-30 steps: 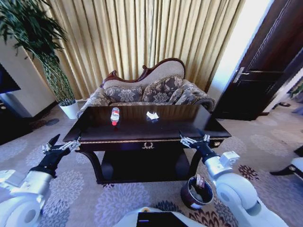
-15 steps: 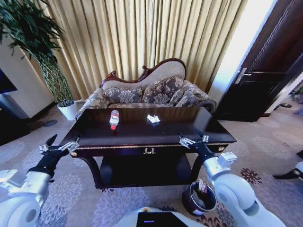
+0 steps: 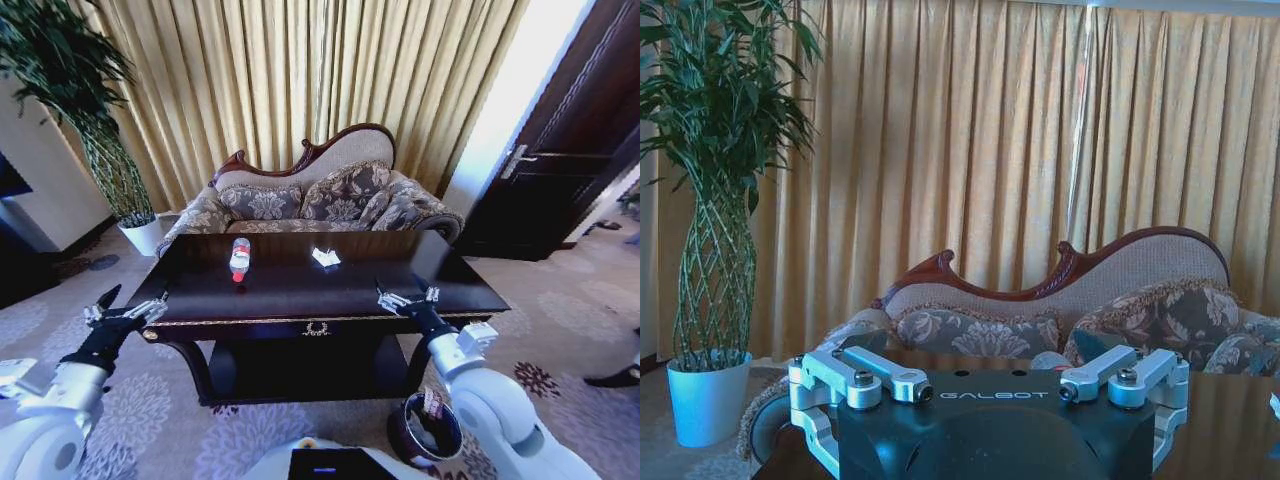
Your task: Move to the front of the table and place the trash on the table into the trash bin.
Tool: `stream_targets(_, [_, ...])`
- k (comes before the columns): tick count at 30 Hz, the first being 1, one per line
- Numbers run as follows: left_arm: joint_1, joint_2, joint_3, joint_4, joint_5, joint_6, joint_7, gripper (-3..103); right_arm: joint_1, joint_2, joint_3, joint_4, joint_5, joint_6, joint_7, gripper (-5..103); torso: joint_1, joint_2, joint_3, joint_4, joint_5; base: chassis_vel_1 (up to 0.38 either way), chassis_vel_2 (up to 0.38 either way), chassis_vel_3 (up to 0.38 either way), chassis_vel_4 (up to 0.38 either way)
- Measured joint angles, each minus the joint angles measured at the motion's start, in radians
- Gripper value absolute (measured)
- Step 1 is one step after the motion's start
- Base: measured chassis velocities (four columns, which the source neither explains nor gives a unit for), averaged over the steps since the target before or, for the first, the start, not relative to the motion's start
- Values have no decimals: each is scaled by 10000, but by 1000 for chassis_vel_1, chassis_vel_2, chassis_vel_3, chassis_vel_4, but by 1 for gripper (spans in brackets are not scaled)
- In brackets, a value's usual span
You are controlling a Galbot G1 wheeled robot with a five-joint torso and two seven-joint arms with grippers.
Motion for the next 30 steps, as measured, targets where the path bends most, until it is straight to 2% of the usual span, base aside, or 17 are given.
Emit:
stream_targets(9, [32, -65, 11, 1, -209, 5, 42, 100, 36, -145, -331, 36, 95, 59, -1, 100, 0, 1, 0, 0, 0, -5, 4, 3, -6])
stream_targets(13, [56, -59, 56, 2, -254, -23, 99, 100, 558, -504, -598, -180, 483, -50, 52, 100, 1, -1, 1, 0, 0, 0, 0, 0, 0])
stream_targets(16, [158, -36, 11, 2, -258, -27, 103, 100, 1502, -1184, -820, -502, 1481, -526, 301, 100, 0, 0, 1, -1, 0, 0, 0, 0, 0])
stream_targets(18, [189, -49, 6, 2, -259, -28, 100, 100, 1726, -1328, -907, -578, 1760, -654, 408, 100, 0, 0, 1, 2, 0, 0, 0, 0, 0])
stream_targets(21, [324, -82, 32, 2, -259, -57, 82, 100, 2820, -1988, -1421, -1221, 2939, -1168, 551, 100, 0, 1, 1, 2, -1, 0, 0, 0, 0])
stream_targets(26, [407, -66, 37, 2, -260, -222, 78, 100, 4242, -2447, -2150, -2281, 3824, -1681, 557, 100, 1, -1, 2, 0, 2, 0, 0, 0, 0])
stream_targets(30, [495, -88, 36, 2, -226, -238, 23, 100, 6451, -2492, -3147, -3138, 4689, -2570, 615, 100, 0, 0, 1, 2, -4, 0, 0, 0, 0])
